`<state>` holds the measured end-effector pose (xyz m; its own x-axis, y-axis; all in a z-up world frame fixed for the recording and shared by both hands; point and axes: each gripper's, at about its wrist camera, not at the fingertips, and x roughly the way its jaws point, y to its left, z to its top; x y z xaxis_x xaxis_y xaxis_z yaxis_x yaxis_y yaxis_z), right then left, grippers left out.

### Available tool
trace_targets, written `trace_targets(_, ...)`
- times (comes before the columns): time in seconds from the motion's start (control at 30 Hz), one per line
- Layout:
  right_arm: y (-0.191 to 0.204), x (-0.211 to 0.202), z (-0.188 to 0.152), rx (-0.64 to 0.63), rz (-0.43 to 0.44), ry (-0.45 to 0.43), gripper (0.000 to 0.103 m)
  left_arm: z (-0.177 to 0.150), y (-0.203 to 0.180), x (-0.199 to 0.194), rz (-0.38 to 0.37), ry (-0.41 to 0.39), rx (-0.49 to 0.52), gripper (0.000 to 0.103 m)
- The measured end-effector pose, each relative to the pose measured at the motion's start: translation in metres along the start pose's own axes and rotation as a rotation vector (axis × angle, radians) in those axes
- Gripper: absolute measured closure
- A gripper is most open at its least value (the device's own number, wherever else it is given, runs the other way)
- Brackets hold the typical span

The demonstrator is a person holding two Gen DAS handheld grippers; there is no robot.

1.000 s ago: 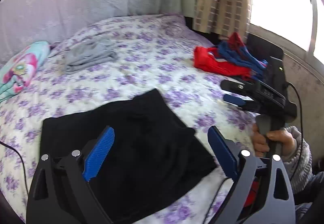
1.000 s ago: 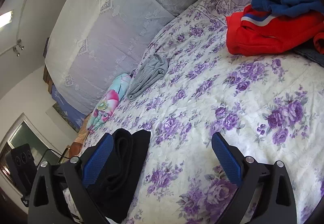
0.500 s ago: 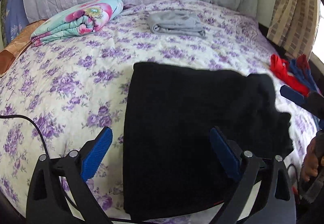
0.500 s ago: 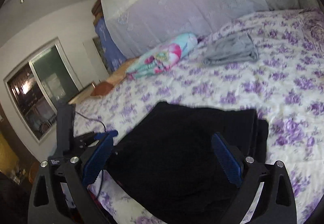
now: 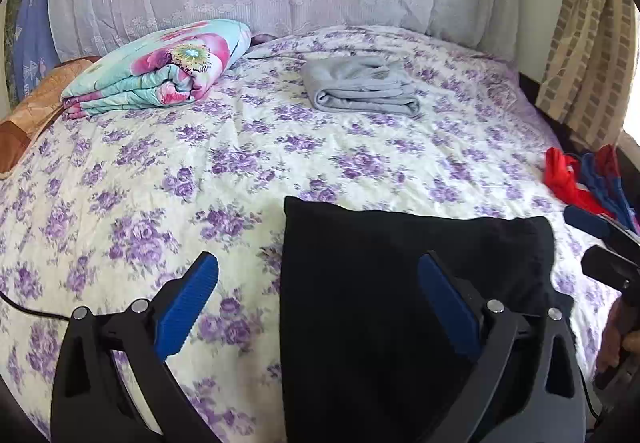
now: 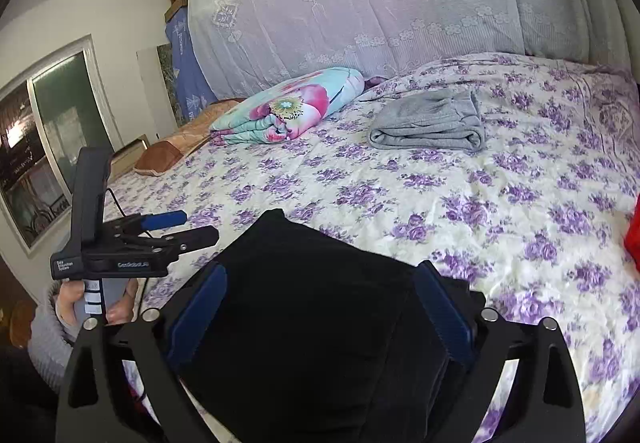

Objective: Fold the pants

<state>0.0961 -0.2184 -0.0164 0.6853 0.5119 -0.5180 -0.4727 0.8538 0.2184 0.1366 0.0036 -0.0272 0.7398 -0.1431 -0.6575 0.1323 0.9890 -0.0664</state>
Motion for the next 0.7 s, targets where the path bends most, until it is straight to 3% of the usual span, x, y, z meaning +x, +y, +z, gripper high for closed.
trace_targets(0.07, -0.005, 0.017, 0.0, 0.007, -0.001, 0.043, 0.041, 0.005, 0.001, 0.027, 0.015, 0.063, 0.001, 0.005)
trace_targets(0.1, -0.008, 0.027, -0.002, 0.013, -0.002, 0.075, 0.049, 0.004, 0.001, 0.041, 0.022, 0.104, 0.001, 0.005)
trace_targets(0.13, -0.013, 0.04, -0.008, 0.023, -0.008, 0.125, 0.056, 0.0, 0.001, 0.055, 0.035, 0.145, 0.002, 0.005)
trace_targets(0.2, -0.027, 0.059, -0.021, 0.061, 0.006, 0.212, 0.06, -0.011, 0.001, 0.077, 0.034, 0.205, 0.011, 0.004)
trace_targets(0.3, -0.047, 0.069, -0.027, 0.165, 0.084, 0.244, 0.061, -0.016, 0.014, 0.091, -0.024, 0.239, -0.056, 0.004)
trace_targets(0.4, -0.042, 0.063, -0.026, 0.153, 0.091, 0.222, 0.059, -0.015, 0.022, 0.089, -0.047, 0.242, -0.09, 0.004)
trace_targets(0.47, -0.035, 0.046, -0.025, 0.141, 0.1, 0.176, 0.047, -0.014, 0.024, 0.078, -0.027, 0.225, -0.094, 0.004)
trace_targets(0.57, -0.021, 0.009, -0.025, 0.077, 0.057, 0.105, 0.038, -0.015, 0.03, 0.047, -0.004, 0.163, -0.097, 0.005)
trace_targets(0.7, -0.003, -0.015, -0.04, -0.018, -0.003, 0.127, 0.027, -0.032, 0.033, 0.009, 0.014, 0.125, -0.082, 0.005)
